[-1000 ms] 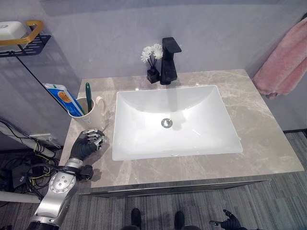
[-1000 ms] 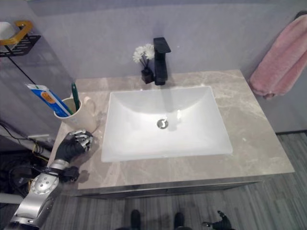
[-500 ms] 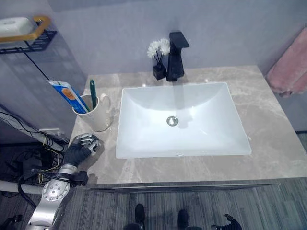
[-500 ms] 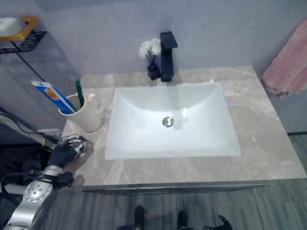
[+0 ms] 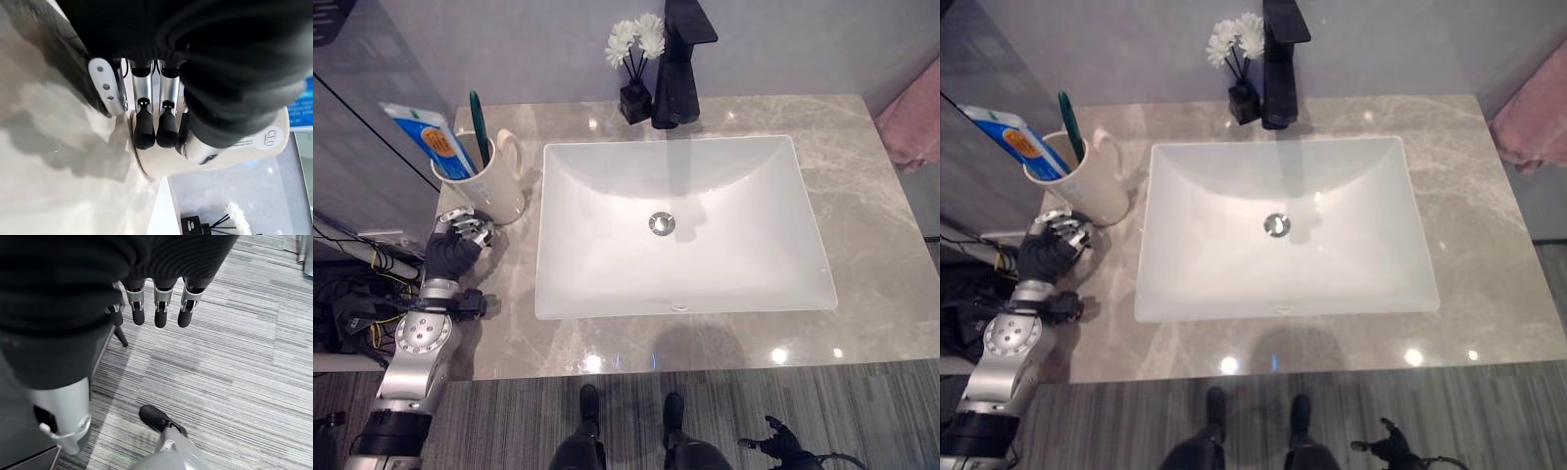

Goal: Put brush and paste in cup on sink, flatten towel.

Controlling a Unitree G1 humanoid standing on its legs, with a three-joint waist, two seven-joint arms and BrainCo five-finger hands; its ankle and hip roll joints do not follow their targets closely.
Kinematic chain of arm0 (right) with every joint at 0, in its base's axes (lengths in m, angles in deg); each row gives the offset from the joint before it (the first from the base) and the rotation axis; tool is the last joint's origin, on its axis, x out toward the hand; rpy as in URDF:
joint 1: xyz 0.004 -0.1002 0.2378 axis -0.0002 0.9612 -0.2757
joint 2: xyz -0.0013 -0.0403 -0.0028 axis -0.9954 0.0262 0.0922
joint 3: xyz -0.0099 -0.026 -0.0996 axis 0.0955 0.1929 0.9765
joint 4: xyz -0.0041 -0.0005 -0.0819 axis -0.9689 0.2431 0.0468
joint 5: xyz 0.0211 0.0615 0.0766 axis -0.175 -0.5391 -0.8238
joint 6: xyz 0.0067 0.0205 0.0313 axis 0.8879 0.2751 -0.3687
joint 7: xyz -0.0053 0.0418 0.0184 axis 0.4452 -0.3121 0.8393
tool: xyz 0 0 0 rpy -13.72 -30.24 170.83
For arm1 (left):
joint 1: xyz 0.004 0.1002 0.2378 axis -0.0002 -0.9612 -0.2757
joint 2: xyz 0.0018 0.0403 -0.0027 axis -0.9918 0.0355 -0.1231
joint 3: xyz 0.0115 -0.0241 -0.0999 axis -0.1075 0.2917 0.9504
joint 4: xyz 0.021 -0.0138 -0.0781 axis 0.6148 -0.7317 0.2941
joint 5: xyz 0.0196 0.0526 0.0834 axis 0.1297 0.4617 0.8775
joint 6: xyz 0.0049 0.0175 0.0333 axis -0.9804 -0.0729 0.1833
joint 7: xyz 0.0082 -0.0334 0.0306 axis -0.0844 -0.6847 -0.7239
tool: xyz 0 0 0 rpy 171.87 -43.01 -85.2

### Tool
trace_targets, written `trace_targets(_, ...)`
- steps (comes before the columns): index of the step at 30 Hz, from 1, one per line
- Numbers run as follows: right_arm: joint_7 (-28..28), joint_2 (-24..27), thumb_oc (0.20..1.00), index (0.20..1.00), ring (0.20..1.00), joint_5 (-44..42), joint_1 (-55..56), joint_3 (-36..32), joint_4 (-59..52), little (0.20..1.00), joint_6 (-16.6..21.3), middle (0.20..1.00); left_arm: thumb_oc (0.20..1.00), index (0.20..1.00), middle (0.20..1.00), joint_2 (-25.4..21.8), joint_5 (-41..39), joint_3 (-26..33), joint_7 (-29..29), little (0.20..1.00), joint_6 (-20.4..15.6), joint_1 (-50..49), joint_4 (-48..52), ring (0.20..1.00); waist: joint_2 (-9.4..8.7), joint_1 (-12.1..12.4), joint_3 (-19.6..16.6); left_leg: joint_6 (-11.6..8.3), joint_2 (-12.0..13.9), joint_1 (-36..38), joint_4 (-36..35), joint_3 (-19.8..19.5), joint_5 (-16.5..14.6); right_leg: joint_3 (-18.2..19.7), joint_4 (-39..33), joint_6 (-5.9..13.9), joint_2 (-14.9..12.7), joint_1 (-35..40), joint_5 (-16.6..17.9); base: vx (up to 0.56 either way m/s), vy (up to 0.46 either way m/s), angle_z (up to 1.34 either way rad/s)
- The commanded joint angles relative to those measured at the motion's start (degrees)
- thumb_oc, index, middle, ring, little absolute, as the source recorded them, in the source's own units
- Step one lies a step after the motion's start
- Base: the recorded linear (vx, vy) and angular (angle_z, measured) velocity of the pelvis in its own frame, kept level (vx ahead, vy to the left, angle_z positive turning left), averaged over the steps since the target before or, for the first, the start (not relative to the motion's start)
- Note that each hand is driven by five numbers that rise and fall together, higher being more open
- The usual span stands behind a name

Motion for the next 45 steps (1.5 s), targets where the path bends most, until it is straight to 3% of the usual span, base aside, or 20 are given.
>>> trace_targets(1,-0.6,0.9,1.000,1.000,1.000,-0.8,-1.5,2.6,-1.5,1.000,-0.3,1.000,0.200,0.200,0.200,-1.6,2.2,-2.3,1.5,0.200,1.1,0.5,-4.4,0.200,-1.15,-1.5,0.5,0.01,-0.5,1.1,0.1,-0.4,-1.0,3.2,-0.1,1.90,-1.8,-1.9,4.0,0.00,0.000,0.00)
trace_targets(12,-0.5,1.2,1.000,1.000,1.000,-0.2,-2.1,3.0,-1.2,1.000,-0.4,1.000,0.200,0.200,0.200,-2.7,2.4,-2.2,2.7,0.200,0.9,2.6,-7.0,0.200,-1.10,-2.1,0.3,0.05,-0.4,0.4,0.1,0.9,-1.4,4.7,-0.1,2.10,-1.9,-3.7,4.2,0.01,0.013,-0.08)
trace_targets(29,-0.5,1.0,1.000,1.000,1.000,0.4,-1.9,4.3,-2.6,1.000,-0.4,1.000,0.200,0.200,0.200,-0.2,4.8,-4.3,6.1,0.200,1.7,8.8,-14.2,0.200,-2.39,-2.8,1.8,0.17,-0.5,0.4,0.1,0.0,-1.5,3.7,-0.1,1.84,-1.6,-3.2,4.0,0.00,0.000,0.00)
trace_targets(38,0.3,0.8,1.000,1.000,1.000,1.3,-0.8,3.3,-1.2,1.000,-0.8,1.000,0.200,0.200,0.200,0.9,3.9,-0.1,2.9,0.200,1.5,-1.1,-7.9,0.200,-2.99,-1.8,-0.3,0.05,0.2,3.6,0.1,0.4,-2.4,3.7,-0.1,1.59,-1.3,-0.2,3.1,0.03,-0.007,0.00)
trace_targets(39,0.5,1.0,1.000,1.000,1.000,1.3,-0.4,2.3,-1.0,1.000,-0.7,1.000,0.200,0.200,0.200,0.2,3.6,1.6,1.1,0.200,1.1,-5.5,-4.1,0.200,-2.66,-1.2,-0.9,0.06,0.1,4.1,0.1,0.2,-2.5,3.5,-0.1,1.57,-1.4,0.3,2.9,0.00,0.000,0.00)
trace_targets(45,0.8,0.9,1.000,1.000,1.000,1.5,-0.4,2.1,0.0,1.000,-0.5,1.000,0.200,0.200,0.200,0.5,2.3,2.9,-0.8,0.200,0.8,-10.8,-2.0,0.200,-2.16,-0.6,-1.3,0.12,0.1,3.9,0.1,0.0,-2.3,3.4,-0.1,1.58,-1.3,0.2,2.9,-0.01,-0.003,0.00)
